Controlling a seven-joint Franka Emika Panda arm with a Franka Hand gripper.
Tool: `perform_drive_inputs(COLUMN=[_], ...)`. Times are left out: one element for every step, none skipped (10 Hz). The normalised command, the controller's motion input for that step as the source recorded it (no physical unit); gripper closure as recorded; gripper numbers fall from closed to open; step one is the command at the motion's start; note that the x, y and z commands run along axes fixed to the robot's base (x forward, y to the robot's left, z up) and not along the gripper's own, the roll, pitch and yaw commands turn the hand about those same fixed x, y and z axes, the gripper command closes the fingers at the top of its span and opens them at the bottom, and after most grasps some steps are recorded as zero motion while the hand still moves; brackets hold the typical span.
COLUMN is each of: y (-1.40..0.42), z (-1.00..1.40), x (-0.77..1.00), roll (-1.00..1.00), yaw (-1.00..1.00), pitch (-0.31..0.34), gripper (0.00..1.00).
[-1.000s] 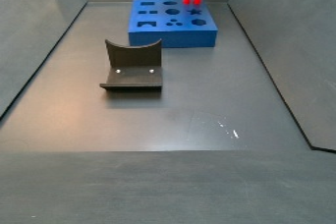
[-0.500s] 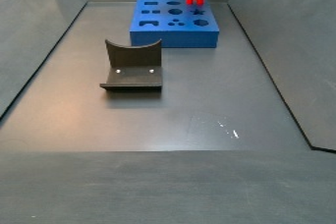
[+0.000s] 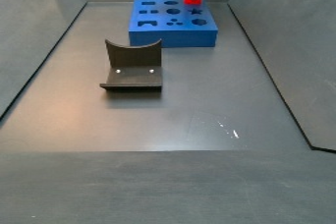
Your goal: Insert the square-circle object.
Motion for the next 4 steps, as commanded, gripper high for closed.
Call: perform_drive_inputs(y=[0.0, 0.0, 0.0, 0.0], z=[-0.1, -0.17, 0.0, 0.0], x=[-0.22, -0.29, 0.0, 0.0], roll=[-0.11, -0.09, 0.0, 0.0], yaw=[0.0, 0.0, 0.0, 0.0], pitch=[-0.5, -0.5, 0.009, 0.0], gripper=[1.0, 1.0, 1.0, 1.0])
